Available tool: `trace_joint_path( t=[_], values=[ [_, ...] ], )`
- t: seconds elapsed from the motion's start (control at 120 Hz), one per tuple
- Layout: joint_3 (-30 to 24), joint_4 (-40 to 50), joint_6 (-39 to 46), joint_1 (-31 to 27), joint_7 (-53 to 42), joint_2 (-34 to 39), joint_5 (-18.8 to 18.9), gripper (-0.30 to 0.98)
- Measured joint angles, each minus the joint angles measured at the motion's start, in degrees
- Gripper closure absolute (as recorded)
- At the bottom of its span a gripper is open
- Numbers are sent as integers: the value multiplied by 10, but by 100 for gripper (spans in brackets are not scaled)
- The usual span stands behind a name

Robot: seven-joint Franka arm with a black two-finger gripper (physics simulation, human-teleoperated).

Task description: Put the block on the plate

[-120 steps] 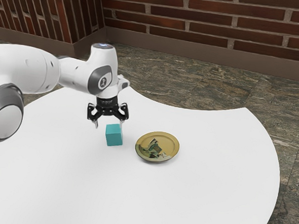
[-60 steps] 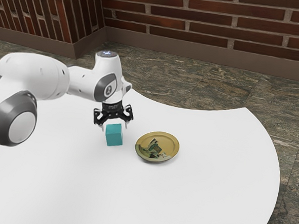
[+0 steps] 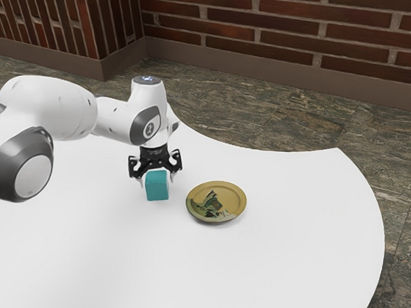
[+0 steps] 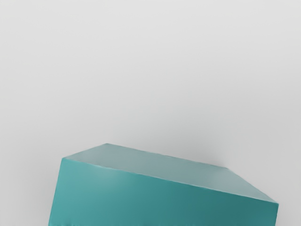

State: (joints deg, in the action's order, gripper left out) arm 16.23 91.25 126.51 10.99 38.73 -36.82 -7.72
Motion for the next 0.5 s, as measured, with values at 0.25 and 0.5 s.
trace_joint_path(
  t=[0.25, 0.5],
  values=[
    [0, 0, 0, 0, 8, 2, 0, 24],
    [0, 1, -5, 7, 16, 36, 4, 33]
  ],
)
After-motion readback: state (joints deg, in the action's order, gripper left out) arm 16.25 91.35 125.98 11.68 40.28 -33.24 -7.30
